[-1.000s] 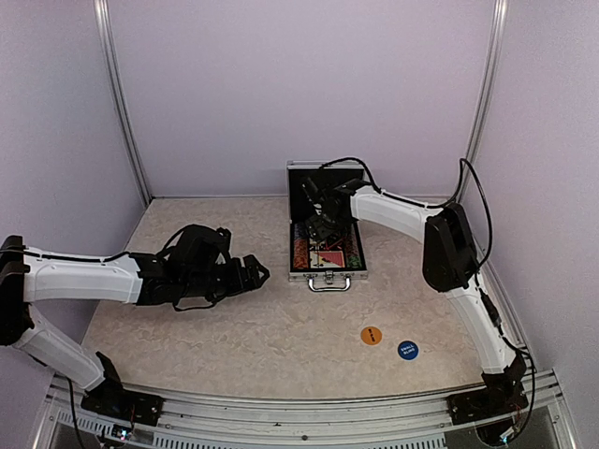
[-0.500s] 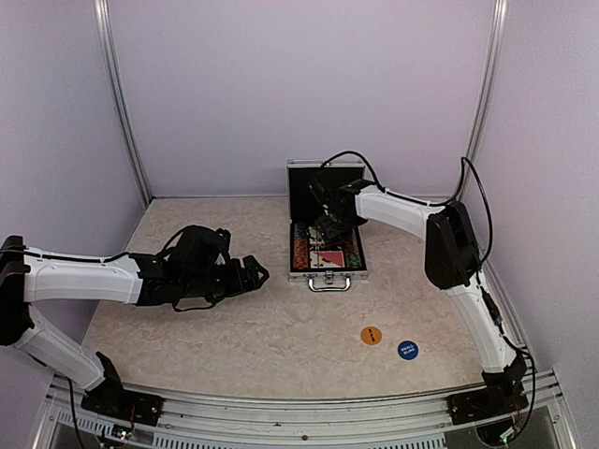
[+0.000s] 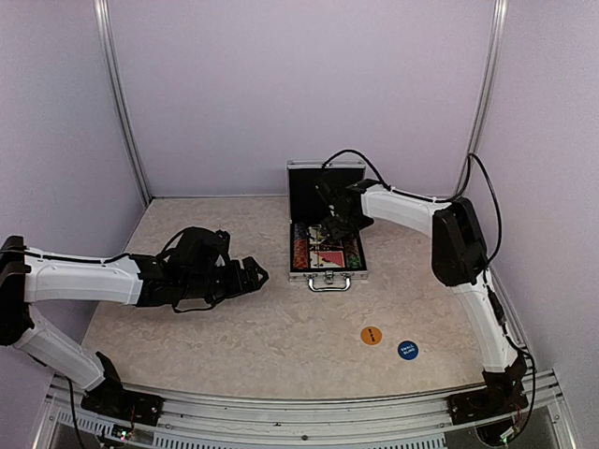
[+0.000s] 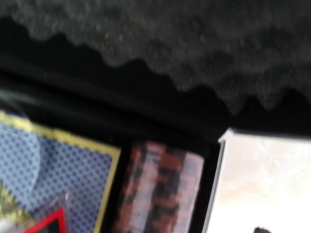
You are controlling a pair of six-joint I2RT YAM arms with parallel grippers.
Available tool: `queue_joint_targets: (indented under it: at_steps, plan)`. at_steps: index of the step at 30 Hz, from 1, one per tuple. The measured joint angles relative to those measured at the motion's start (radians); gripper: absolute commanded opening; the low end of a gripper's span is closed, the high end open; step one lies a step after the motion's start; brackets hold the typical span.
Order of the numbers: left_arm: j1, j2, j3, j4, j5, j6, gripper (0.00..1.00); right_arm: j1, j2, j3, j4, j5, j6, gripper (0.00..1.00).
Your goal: Pack up texas hold em set
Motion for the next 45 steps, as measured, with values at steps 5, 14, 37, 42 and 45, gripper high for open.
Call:
queue_joint_targets:
  at_steps: [5, 14, 37, 42, 45]
  plan:
    - [0.0, 0.0, -0.002, 0.001, 0.0, -0.001, 0.95, 0.0, -0.081, -0.111, 0.018, -0.036, -0.003, 0.86]
    - [0.0, 0.0, -0.009, 0.001, 0.001, -0.005, 0.95, 0.015, -0.177, -0.22, 0.065, -0.097, -0.033, 0.87]
    - [-0.002, -0.003, -0.014, 0.001, 0.001, -0.012, 0.95, 0.077, -0.158, -0.257, 0.063, -0.119, -0.062, 0.87]
    - [-0.002, -0.003, -0.014, 0.001, 0.001, -0.012, 0.95, 0.077, -0.137, -0.254, 0.06, -0.11, -0.062, 0.87]
    - [-0.002, -0.003, -0.014, 0.001, 0.001, -0.012, 0.95, 0.078, -0.132, -0.249, 0.06, -0.097, -0.061, 0.87]
